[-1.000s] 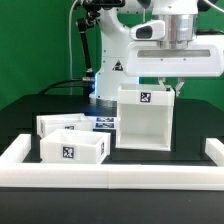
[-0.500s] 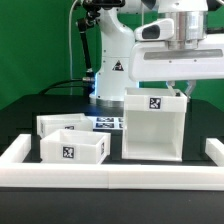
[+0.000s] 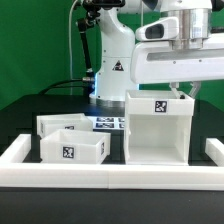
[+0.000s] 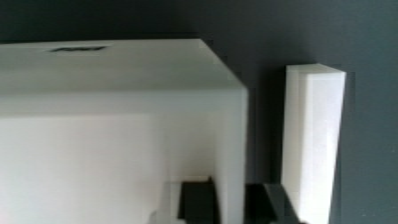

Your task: Assemble drawer

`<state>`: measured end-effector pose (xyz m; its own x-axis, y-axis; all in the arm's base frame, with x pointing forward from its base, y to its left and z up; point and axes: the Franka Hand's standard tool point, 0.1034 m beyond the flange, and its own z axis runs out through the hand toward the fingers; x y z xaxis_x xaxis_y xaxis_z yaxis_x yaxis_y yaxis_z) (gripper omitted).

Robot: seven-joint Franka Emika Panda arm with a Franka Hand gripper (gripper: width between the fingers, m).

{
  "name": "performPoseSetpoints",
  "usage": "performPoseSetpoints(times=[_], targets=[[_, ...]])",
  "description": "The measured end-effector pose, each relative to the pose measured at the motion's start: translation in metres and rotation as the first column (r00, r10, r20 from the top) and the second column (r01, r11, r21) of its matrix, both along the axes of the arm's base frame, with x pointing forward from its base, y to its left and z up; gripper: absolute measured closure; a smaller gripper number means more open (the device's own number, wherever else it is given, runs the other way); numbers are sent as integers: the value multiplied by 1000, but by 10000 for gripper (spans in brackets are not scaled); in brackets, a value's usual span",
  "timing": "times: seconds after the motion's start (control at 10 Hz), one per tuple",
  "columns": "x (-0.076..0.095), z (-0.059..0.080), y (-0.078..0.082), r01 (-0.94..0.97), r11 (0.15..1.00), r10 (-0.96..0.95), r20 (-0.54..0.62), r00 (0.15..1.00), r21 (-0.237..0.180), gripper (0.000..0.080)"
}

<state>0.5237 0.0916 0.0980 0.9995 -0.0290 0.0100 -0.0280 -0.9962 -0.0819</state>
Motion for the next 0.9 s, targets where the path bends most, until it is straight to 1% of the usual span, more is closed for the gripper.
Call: performPoseSetpoints(times=[0.2, 0.3, 0.5, 0.6, 0.8, 0.9], targets=[[0, -1, 3, 23, 1000, -23, -4, 1000, -1, 762], [6, 0, 5, 22, 1000, -22, -5, 1000, 2, 762], [31, 1, 11, 20, 1000, -20, 7, 1000, 12, 761], [38, 1, 11, 17, 1000, -17, 14, 1000, 16, 761], [37, 2, 12, 34, 999, -34, 14, 999, 17, 761], [38, 3, 12, 106, 994, -106, 9, 994, 20, 761]])
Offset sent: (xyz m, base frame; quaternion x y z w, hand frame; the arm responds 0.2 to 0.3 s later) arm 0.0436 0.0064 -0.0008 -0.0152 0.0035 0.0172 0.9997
